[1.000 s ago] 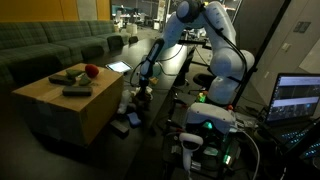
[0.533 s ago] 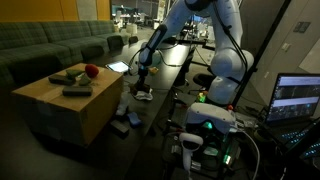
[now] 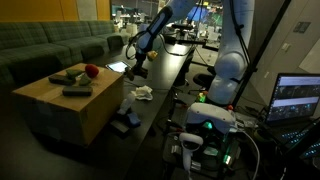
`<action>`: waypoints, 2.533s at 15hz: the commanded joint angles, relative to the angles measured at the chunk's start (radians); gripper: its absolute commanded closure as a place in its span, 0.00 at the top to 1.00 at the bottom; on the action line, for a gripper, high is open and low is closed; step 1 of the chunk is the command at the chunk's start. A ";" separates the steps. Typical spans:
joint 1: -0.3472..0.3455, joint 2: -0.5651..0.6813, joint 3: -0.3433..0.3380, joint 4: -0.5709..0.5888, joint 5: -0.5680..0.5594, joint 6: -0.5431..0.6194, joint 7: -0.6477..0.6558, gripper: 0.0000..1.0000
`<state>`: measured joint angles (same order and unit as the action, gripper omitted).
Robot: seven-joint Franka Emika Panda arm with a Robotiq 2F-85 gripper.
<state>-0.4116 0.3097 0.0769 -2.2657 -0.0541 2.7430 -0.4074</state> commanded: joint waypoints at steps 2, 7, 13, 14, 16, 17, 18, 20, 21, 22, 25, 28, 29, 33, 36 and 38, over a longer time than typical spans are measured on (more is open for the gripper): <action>0.150 -0.115 -0.108 0.023 -0.068 -0.054 0.079 0.11; 0.246 -0.107 -0.127 0.117 -0.135 -0.066 0.100 0.11; 0.308 -0.052 -0.109 0.195 -0.137 0.016 0.097 0.11; 0.314 -0.042 -0.100 0.202 -0.127 0.035 0.089 0.11; 0.328 -0.017 -0.082 0.214 -0.113 0.057 0.084 0.11; 0.337 0.000 -0.070 0.220 -0.109 0.064 0.085 0.11; 0.342 0.010 -0.059 0.221 -0.103 0.064 0.082 0.11; 0.353 0.038 -0.036 0.229 -0.097 0.068 0.082 0.11; 0.365 0.055 -0.033 0.238 -0.105 0.071 0.096 0.11; 0.372 0.065 -0.027 0.239 -0.109 0.079 0.099 0.11; 0.412 0.113 -0.037 0.266 -0.140 0.082 0.125 0.11; 0.419 0.146 -0.029 0.287 -0.130 0.075 0.118 0.11; 0.420 0.162 -0.029 0.301 -0.130 0.068 0.116 0.11; 0.438 0.223 -0.069 0.359 -0.152 0.052 0.151 0.11; 0.456 0.263 -0.109 0.402 -0.168 0.040 0.185 0.11; 0.462 0.281 -0.125 0.423 -0.175 0.030 0.202 0.11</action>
<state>0.0248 0.5434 -0.0092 -1.9138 -0.1919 2.7992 -0.2573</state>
